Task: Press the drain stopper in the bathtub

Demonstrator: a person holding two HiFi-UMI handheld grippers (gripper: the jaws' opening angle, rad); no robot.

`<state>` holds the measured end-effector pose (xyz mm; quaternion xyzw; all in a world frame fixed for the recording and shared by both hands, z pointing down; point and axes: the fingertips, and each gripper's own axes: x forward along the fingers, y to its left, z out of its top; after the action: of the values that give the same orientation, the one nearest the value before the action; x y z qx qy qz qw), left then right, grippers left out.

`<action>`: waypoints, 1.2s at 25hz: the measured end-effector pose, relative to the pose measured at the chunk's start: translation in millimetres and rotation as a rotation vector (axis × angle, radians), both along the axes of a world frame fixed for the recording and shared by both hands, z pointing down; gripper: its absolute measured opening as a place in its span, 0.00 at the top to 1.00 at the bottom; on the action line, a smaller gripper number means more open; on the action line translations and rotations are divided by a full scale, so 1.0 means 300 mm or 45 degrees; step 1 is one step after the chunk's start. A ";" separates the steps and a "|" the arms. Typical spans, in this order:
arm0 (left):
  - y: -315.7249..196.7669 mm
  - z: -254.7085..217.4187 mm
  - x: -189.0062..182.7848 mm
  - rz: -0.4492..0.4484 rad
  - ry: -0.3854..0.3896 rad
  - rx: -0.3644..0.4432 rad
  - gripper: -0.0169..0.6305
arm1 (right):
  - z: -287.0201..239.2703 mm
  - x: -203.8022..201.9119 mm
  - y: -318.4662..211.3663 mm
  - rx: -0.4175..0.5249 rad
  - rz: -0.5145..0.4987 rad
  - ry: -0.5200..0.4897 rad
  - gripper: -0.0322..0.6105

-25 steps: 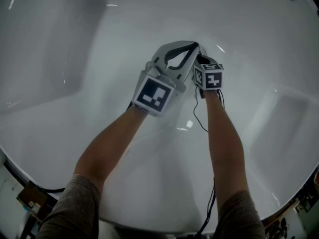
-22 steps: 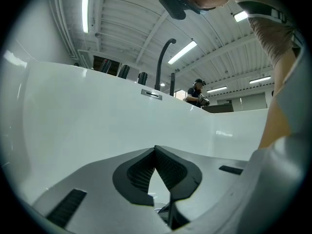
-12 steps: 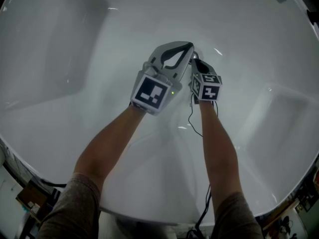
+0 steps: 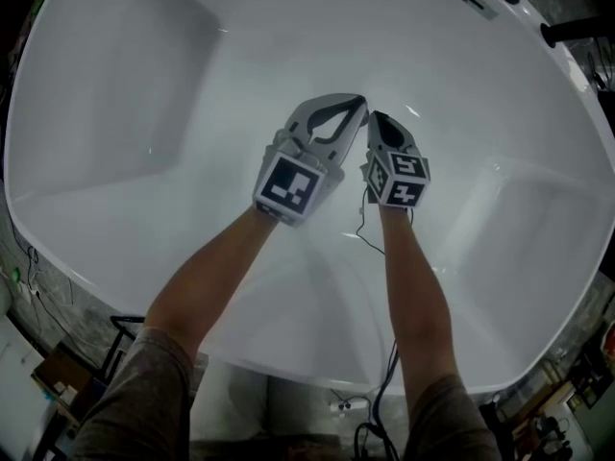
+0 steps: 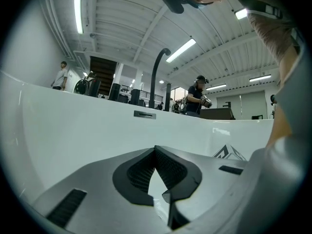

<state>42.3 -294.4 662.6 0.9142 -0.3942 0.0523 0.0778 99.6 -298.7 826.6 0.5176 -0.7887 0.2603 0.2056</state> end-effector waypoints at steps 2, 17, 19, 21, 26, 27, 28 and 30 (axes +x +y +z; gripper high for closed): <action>0.013 -0.066 0.008 0.006 0.002 0.008 0.97 | -0.093 0.008 0.000 0.030 0.022 -0.027 0.94; 0.102 -0.475 -0.020 -0.034 0.024 0.043 0.97 | -0.672 -0.028 0.098 0.232 0.027 -0.106 0.94; 0.117 -0.523 -0.037 -0.040 0.027 0.044 0.97 | -0.741 -0.046 0.117 0.250 0.026 -0.117 0.94; 0.129 -0.569 -0.048 -0.042 0.030 0.047 0.97 | -0.808 -0.061 0.134 0.268 0.021 -0.125 0.94; 0.147 -0.666 -0.049 -0.046 0.041 0.047 0.97 | -0.954 -0.064 0.156 0.305 0.012 -0.131 0.94; 0.156 -0.690 -0.051 -0.046 0.042 0.047 0.97 | -0.988 -0.064 0.163 0.315 0.016 -0.137 0.94; 0.165 -0.715 -0.054 -0.045 0.042 0.046 0.97 | -1.023 -0.063 0.171 0.328 0.020 -0.145 0.94; 0.189 -0.771 -0.058 -0.043 0.047 0.041 0.97 | -1.101 -0.063 0.190 0.354 0.024 -0.152 0.94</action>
<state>24.9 -237.7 431.2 0.9094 -0.4089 0.0278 0.0712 80.6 -241.8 496.4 0.5322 -0.8230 0.1808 0.0824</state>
